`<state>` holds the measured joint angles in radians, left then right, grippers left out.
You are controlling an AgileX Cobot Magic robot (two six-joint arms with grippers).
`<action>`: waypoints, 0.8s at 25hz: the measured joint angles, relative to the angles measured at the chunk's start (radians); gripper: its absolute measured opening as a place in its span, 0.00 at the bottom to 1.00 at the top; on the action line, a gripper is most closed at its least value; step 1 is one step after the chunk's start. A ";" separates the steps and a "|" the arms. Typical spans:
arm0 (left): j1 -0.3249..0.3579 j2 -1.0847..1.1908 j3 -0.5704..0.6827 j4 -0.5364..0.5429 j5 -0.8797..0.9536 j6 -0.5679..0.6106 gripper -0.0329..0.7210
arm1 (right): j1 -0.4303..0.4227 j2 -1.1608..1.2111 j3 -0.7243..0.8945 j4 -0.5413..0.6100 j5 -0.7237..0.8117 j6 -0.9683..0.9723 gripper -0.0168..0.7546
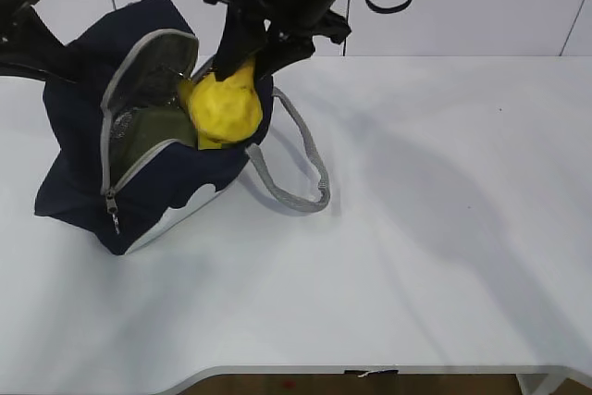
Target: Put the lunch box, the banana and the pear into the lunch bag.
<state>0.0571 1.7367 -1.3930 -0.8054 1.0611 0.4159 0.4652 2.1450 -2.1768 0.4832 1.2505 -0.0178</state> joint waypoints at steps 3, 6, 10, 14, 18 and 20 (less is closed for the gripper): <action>0.000 0.000 0.000 -0.004 0.007 0.000 0.06 | 0.000 0.039 0.000 0.068 0.000 -0.027 0.39; 0.000 0.000 0.000 -0.008 0.013 0.000 0.06 | 0.000 0.080 0.000 0.142 -0.003 -0.079 0.39; 0.000 0.000 0.000 -0.009 0.016 0.000 0.06 | 0.000 0.108 0.000 0.186 -0.016 -0.118 0.39; 0.000 0.000 0.000 -0.009 0.029 0.000 0.06 | 0.000 0.111 0.000 0.223 -0.071 -0.146 0.39; 0.000 0.000 0.000 -0.009 0.029 0.000 0.06 | 0.000 0.113 0.000 0.285 -0.111 -0.181 0.39; 0.000 0.000 0.000 -0.010 0.029 0.000 0.06 | 0.000 0.119 0.000 0.291 -0.130 -0.187 0.40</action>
<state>0.0571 1.7367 -1.3930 -0.8158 1.0901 0.4159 0.4652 2.2644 -2.1768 0.7744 1.1210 -0.2046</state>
